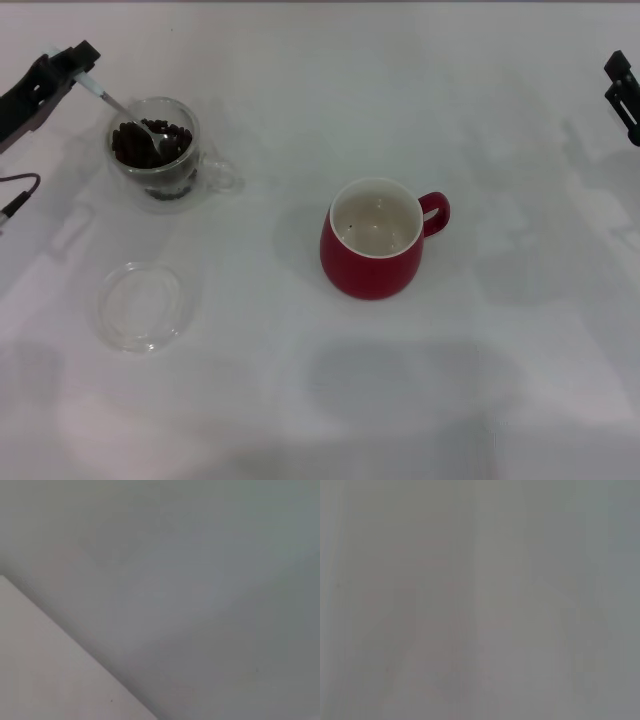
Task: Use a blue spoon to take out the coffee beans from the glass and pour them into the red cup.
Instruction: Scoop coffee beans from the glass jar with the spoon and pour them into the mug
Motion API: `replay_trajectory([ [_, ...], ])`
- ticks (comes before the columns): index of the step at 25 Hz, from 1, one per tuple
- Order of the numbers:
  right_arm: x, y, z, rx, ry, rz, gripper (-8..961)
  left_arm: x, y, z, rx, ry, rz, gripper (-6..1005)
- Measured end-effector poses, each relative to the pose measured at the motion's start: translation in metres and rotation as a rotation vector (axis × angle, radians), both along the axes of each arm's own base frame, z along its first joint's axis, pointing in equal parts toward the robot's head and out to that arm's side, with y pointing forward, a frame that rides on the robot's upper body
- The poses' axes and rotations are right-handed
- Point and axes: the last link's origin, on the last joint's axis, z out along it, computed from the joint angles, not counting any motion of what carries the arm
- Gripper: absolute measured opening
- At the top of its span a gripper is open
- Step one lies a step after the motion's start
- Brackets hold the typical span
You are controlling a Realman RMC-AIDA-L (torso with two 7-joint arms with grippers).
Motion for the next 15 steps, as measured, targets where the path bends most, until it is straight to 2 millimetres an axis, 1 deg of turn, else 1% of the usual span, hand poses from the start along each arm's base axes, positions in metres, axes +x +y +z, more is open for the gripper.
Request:
replay_trajectory([
  [5,0.001,0.001,-0.001,-0.004,-0.001,-0.006,713,0.0,-0.004,-0.003,-0.009,-0.022,0.003,134],
  [11,0.001,0.001,-0.001,-0.005,-0.002,-0.008,714,0.004,-0.009,-0.001,-0.015,-0.081,-0.019,133],
  [15,0.002,0.0,-0.001,-0.006,-0.003,-0.011,714,0.002,-0.013,0.001,-0.017,-0.108,-0.016,132],
])
